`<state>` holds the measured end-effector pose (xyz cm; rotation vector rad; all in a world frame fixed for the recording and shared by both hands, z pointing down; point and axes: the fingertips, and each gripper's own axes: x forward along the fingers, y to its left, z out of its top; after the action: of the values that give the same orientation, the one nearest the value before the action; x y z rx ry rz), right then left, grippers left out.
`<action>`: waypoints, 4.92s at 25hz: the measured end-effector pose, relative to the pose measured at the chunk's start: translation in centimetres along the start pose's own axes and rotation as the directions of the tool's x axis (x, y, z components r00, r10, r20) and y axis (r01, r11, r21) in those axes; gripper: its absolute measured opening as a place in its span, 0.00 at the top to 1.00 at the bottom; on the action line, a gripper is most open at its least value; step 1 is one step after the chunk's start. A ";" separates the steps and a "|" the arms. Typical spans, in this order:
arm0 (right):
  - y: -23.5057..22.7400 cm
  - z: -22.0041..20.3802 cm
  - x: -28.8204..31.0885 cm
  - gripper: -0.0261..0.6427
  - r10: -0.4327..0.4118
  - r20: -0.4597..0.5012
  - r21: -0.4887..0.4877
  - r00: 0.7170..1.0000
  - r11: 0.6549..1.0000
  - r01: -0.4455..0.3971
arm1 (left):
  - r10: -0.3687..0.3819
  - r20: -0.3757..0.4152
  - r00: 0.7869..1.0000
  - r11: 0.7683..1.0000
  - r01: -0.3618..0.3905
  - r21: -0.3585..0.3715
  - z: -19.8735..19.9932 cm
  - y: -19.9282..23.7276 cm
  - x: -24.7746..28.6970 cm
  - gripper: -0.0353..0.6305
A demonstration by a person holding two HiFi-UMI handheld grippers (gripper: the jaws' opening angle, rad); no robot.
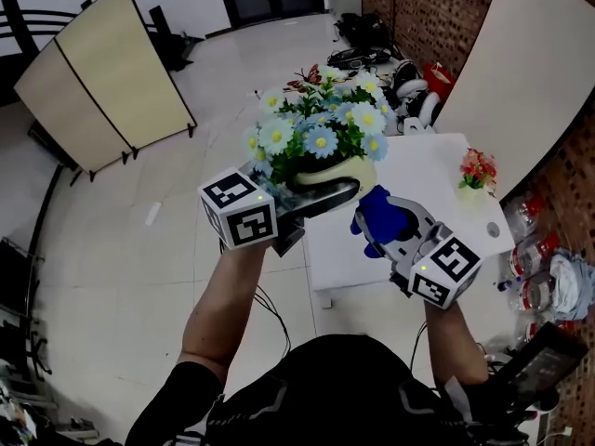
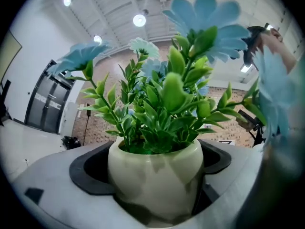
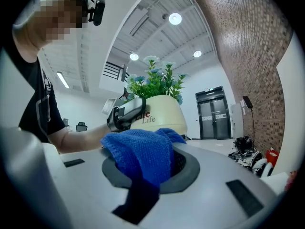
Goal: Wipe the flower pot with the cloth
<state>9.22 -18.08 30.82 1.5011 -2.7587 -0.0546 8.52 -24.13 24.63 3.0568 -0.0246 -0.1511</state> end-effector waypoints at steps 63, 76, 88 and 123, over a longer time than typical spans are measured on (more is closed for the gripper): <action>0.5 -1.8 6.8 0.85 -0.004 0.002 0.087 1.000 0.996 0.004 | -0.047 0.042 0.998 0.997 0.049 -0.054 1.6 -3.7 -1.0 0.13; 3.5 0.2 1.8 0.85 0.022 0.075 0.064 0.997 0.998 -0.027 | 0.097 0.038 0.995 0.995 -0.096 -0.033 0.5 -0.1 -0.5 0.13; 4.8 0.3 2.7 0.85 0.031 0.030 0.004 0.999 1.000 -0.031 | 0.043 0.071 0.997 0.995 -0.035 -0.098 1.0 -2.0 -0.1 0.13; -7.4 0.9 -2.6 0.85 -0.192 0.062 0.084 0.979 0.979 0.187 | 0.123 0.041 0.992 0.992 -0.121 -0.047 0.0 -1.2 -1.0 0.13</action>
<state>16.88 -19.91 29.75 1.8128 -2.6895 0.0009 7.56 -22.87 24.61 2.9966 -0.2079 -0.2069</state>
